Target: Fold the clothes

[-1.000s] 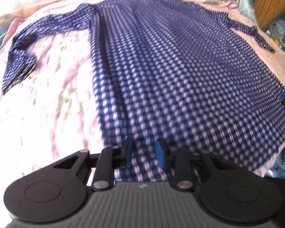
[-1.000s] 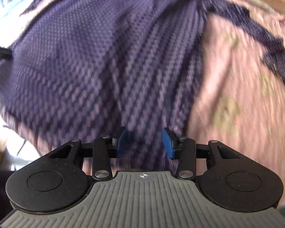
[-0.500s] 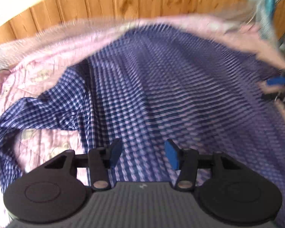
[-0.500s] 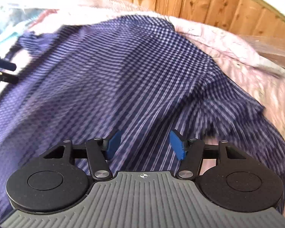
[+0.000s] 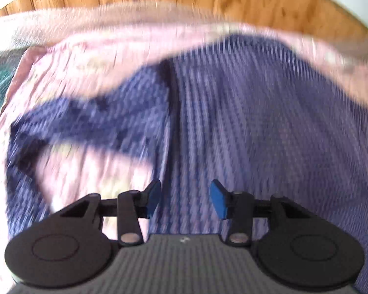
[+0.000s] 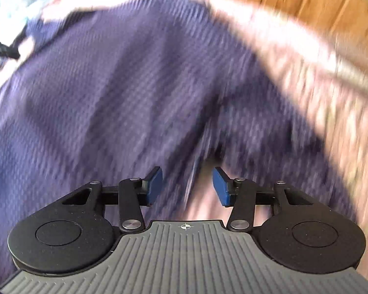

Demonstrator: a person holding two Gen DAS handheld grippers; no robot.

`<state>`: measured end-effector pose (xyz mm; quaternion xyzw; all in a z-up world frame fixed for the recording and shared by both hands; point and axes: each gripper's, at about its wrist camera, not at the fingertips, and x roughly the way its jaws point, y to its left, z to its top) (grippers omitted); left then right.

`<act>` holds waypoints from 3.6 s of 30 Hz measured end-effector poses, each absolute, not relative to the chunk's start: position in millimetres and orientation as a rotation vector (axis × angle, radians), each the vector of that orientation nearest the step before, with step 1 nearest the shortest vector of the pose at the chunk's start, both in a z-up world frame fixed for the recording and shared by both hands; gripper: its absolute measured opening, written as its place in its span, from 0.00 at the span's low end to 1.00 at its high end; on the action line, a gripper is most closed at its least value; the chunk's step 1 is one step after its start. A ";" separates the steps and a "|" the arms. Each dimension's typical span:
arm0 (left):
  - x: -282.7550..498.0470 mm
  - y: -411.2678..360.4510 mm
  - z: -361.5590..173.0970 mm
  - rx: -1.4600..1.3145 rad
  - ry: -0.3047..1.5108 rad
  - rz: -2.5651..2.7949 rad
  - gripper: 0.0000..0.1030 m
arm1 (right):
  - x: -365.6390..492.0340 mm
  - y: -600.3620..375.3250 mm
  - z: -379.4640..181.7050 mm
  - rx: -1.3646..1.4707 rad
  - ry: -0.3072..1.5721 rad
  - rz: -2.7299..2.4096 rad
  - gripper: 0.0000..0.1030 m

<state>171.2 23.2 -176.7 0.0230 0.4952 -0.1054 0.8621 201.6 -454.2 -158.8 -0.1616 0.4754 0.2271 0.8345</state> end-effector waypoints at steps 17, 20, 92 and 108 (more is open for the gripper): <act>230.2 55.0 -187.8 -0.077 1.054 0.074 0.32 | 278.3 -497.3 -174.0 -0.302 1.031 0.377 0.55; 237.2 18.7 -179.6 -0.099 1.033 -0.021 0.36 | 306.7 -441.4 -163.3 -0.338 0.930 0.459 0.57; 21.1 182.6 -61.9 -0.162 0.776 -0.744 0.08 | 103.7 -112.8 -188.9 -0.296 1.206 0.408 0.99; 29.8 51.3 -175.1 -0.133 1.098 -0.843 0.14 | 64.8 -221.2 -171.3 1.061 1.122 0.350 0.96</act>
